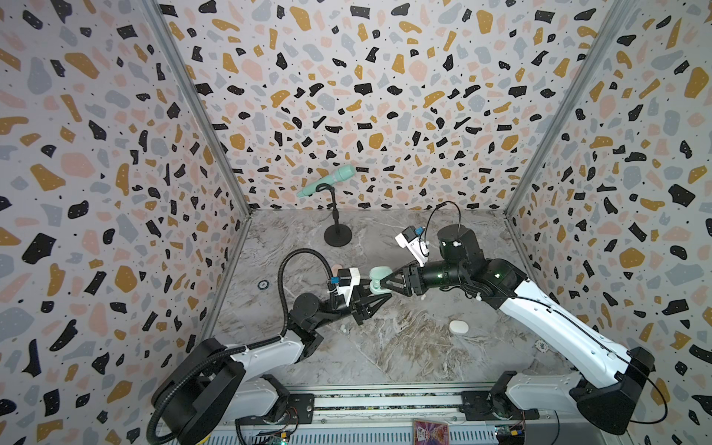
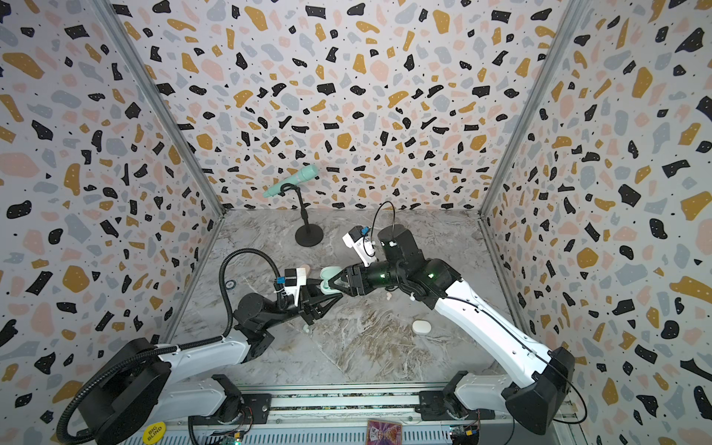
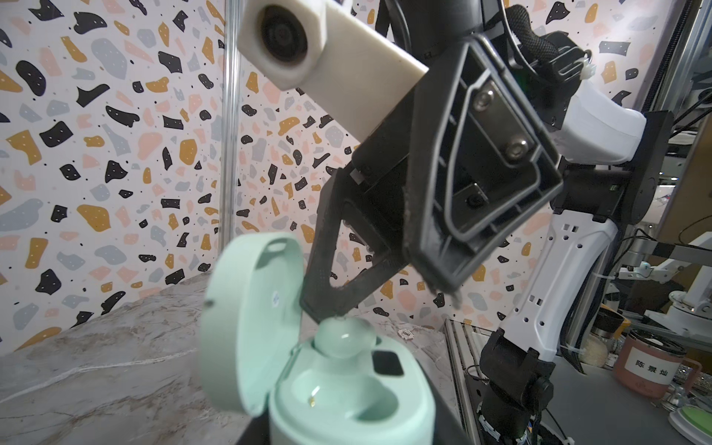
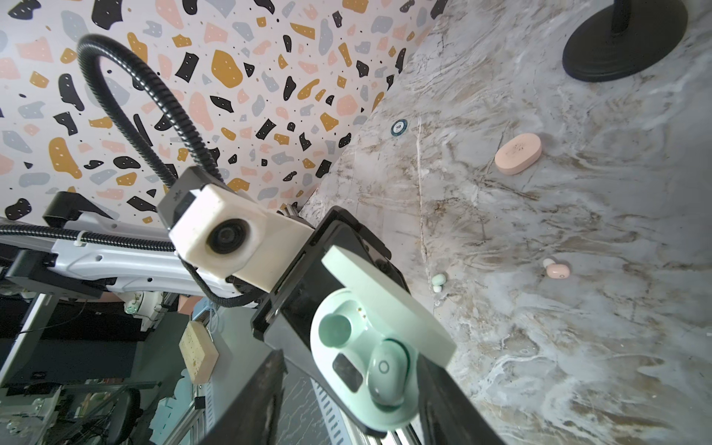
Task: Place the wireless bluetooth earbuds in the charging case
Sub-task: 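Press the mint green earbud into a case slot with the right gripper, then open the right gripper and move it over the second mint green earbud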
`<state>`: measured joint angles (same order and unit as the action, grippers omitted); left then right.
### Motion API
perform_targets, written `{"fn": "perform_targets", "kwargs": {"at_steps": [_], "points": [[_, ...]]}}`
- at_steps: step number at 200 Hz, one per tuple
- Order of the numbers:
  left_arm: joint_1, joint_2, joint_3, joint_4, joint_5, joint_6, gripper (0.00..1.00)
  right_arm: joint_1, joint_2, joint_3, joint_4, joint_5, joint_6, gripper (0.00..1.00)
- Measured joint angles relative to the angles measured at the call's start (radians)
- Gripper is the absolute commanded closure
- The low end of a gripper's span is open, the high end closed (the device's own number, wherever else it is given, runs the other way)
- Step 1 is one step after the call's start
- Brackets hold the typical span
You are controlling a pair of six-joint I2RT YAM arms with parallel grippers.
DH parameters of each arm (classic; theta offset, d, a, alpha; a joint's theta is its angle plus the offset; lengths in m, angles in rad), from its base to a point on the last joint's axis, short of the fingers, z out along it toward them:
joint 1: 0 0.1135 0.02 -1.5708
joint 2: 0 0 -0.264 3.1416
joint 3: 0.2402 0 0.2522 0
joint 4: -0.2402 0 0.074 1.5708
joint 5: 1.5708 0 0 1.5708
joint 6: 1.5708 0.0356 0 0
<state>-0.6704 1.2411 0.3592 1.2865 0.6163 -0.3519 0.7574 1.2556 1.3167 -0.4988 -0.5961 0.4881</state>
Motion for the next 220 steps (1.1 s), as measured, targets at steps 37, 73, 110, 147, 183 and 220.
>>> {"fn": "perform_targets", "kwargs": {"at_steps": [37, 73, 110, 147, 183, 220], "points": [[0.021, -0.040, -0.037, -0.002, -0.029, 0.000, 0.70, 0.024, -0.027, 0.014, -0.041, 0.038, -0.003, 0.32], [0.084, -0.112, -0.045, -0.053, -0.058, 0.000, 0.70, 0.048, -0.105, -0.043, -0.050, 0.072, 0.007, 0.29], [0.183, -0.192, -0.036, -0.140, -0.060, 0.005, 0.71, 0.088, -0.150, -0.213, -0.025, 0.124, 0.016, 0.29], [0.278, -0.214, -0.008, -0.215, -0.056, 0.009, 0.71, 0.169, -0.037, -0.335, 0.044, 0.224, 0.015, 0.31], [0.362, -0.214, 0.034, -0.272, -0.048, 0.016, 0.70, 0.238, 0.182, -0.338, 0.141, 0.308, 0.054, 0.34], [0.442, -0.214, 0.053, -0.307, -0.045, 0.041, 0.71, 0.283, 0.400, -0.212, 0.152, 0.391, 0.160, 0.35]]}}
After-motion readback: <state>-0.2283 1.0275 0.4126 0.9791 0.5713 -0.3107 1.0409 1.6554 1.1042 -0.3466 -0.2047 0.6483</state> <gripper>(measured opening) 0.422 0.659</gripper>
